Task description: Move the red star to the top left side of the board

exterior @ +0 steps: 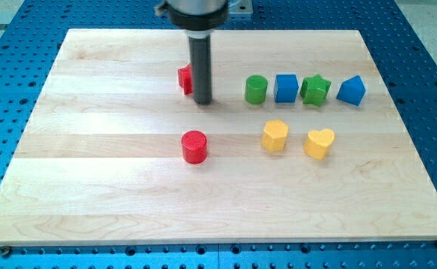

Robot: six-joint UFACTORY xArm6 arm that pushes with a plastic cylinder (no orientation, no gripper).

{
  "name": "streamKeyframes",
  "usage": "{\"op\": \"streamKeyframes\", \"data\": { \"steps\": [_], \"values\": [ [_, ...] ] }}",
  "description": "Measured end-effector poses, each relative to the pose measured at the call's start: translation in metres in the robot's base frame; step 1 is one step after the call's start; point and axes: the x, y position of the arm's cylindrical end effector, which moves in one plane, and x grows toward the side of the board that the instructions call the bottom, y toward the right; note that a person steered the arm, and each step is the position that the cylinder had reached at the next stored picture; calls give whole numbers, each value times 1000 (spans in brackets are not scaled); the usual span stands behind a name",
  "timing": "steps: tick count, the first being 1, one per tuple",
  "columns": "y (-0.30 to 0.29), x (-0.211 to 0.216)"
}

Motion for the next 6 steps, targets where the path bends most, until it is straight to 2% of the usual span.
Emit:
{"op": "streamKeyframes", "data": {
  "steps": [1, 2, 3, 4, 5, 6],
  "values": [
    [0, -2],
    [-21, -52],
    [-9, -66],
    [-81, -87],
    [-125, -82],
    [-114, -39]
  ]
}}
